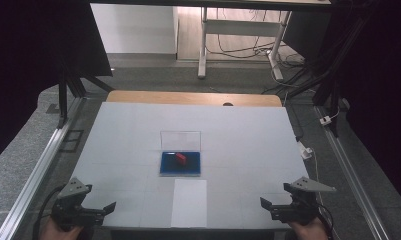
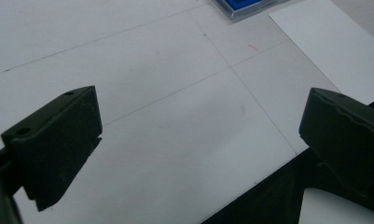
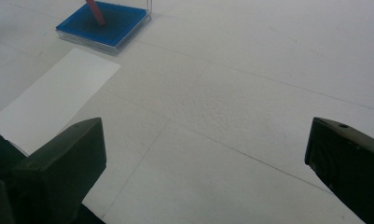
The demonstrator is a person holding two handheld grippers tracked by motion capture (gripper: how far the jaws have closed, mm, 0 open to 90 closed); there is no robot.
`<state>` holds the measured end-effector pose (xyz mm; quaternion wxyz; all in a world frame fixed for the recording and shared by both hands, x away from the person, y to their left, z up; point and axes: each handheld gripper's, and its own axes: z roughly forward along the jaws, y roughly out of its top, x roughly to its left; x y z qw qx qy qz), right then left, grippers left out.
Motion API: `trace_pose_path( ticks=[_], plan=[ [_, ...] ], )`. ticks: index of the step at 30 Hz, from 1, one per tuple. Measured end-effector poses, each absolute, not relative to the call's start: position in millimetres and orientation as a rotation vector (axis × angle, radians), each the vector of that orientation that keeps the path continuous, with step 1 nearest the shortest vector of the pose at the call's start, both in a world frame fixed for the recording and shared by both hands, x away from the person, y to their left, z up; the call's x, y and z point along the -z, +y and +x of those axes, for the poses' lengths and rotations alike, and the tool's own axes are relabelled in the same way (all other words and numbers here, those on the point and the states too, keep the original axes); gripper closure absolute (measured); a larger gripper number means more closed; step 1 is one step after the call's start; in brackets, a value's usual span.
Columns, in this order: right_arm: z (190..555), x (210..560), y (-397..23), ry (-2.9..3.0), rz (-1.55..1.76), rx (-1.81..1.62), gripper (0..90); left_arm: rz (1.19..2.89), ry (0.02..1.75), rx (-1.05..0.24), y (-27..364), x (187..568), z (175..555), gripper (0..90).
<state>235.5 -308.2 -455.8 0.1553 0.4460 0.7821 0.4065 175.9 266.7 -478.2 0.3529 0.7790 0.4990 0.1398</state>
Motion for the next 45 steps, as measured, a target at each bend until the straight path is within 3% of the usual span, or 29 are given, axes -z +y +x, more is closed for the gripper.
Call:
trace_pose_path(
  ticks=[45],
  plan=[
    [237.4,457.6,-302.5,2.339,1.219,-1.134,0.0,2.053,1.27,-0.356,259.6,474.9,181.2,0.0]
  ],
)
